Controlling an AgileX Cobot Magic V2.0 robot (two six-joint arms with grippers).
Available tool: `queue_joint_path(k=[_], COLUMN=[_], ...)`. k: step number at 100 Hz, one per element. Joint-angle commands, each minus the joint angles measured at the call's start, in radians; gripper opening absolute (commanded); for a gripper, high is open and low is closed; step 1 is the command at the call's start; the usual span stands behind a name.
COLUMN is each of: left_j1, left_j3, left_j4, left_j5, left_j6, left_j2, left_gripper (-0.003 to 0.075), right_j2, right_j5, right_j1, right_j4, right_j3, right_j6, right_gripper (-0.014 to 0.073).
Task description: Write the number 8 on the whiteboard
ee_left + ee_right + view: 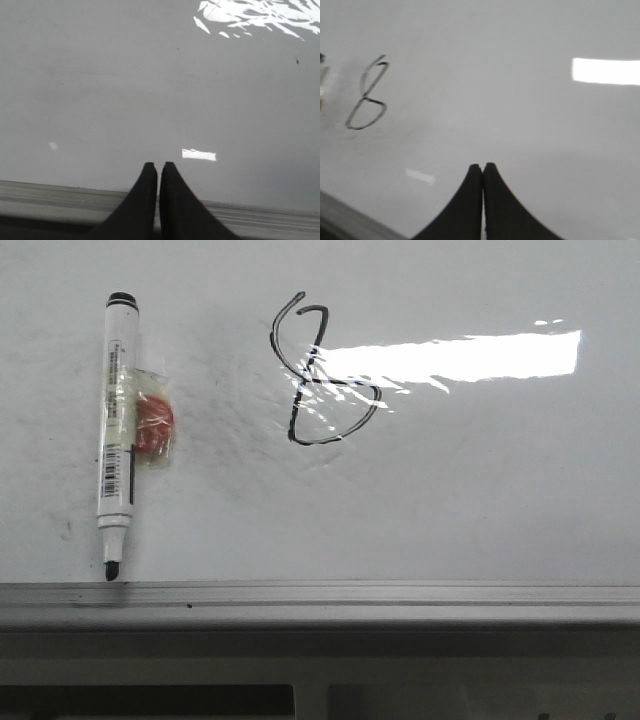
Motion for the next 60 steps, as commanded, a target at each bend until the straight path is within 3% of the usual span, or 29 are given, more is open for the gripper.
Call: queue_joint_path(k=[1,12,32,60], left_j1=[-0.001,-0.001,-0.001,-0.001], left_j3=[0.040,0.040,0.040,0.040], left_j4=[-0.003,-0.003,-0.003,-0.003], left_j5=[-0.041,-0.041,-0.041,-0.041], left_j6=[-0.007,-0.007,-0.007,-0.007], left_j2=[-0.027,-0.027,-0.027,-0.027], left_gripper=[-0.0020,-0.0020,-0.0020,-0.0020], right_j2=[0.008,0.008,-0.147,-0.157], right_j5=[-0.077,-0.020,0.202,0.364], right_j1=[-0.105,-0.261,-0.431,-0.491], right_j4=[-0.010,-0.013,-0.013,-0.006], right_j3=[0.012,0.012,0.012,0.014], right_j6=[-0.005,0.011,0.011,-0.003], right_gripper=[-0.0064,-0.0063,-0.0063,-0.0064])
